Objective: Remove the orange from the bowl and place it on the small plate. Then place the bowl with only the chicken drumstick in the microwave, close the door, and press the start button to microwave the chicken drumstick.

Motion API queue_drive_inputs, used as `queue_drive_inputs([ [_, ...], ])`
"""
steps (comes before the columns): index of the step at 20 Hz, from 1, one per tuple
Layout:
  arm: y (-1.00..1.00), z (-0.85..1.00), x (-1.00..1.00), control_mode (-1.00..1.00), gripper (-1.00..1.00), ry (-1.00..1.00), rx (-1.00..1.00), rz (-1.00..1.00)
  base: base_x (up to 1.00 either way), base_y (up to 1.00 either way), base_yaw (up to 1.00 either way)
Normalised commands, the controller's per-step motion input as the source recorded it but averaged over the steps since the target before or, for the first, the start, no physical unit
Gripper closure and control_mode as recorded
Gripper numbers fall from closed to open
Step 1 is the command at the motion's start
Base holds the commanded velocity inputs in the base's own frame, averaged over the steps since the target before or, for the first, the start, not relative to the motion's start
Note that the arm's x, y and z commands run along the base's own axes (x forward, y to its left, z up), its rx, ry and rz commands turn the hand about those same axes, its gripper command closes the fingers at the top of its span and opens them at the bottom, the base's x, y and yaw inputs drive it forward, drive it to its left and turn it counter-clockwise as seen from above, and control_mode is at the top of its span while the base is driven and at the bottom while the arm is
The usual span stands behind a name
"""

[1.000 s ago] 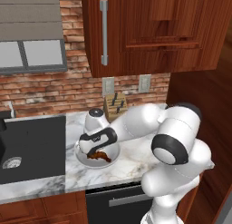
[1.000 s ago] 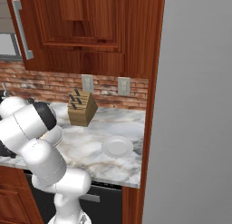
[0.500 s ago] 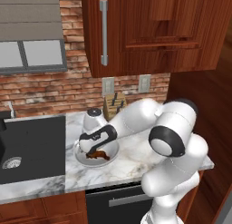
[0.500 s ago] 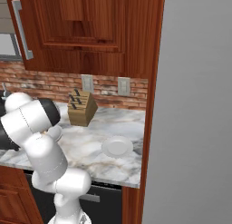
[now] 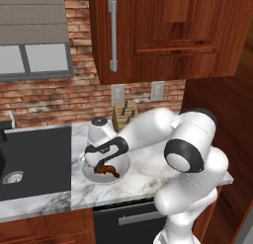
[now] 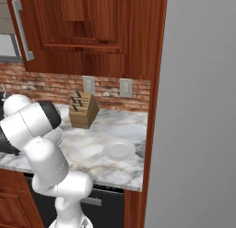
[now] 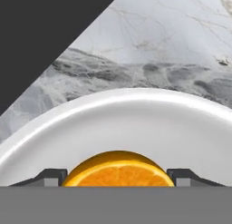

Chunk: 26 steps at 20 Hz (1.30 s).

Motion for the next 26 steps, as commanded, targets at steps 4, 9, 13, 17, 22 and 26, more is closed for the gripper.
queue_drive_inputs([
  [4,-0.09,0.13,-0.52,-1.0,1.0,-0.21,0.0,-0.02,0.0,0.0,0.0],
  [9,-0.33,0.73,-0.26,-1.0,1.0,-0.3,0.0,-0.01,0.0,0.0,0.0],
  [13,-0.45,1.0,0.0,-1.0,1.0,-0.21,0.0,0.0,0.0,0.0,0.0],
  [17,-0.45,1.0,-0.02,-1.0,1.0,-0.13,0.0,0.0,0.0,0.0,0.0],
  [22,-0.64,0.67,-0.24,-1.0,1.0,0.0,0.0,-0.03,0.0,0.0,0.0],
  [26,-0.99,0.2,-0.42,-1.0,1.0,0.01,0.07,-0.09,0.0,0.0,0.0],
])
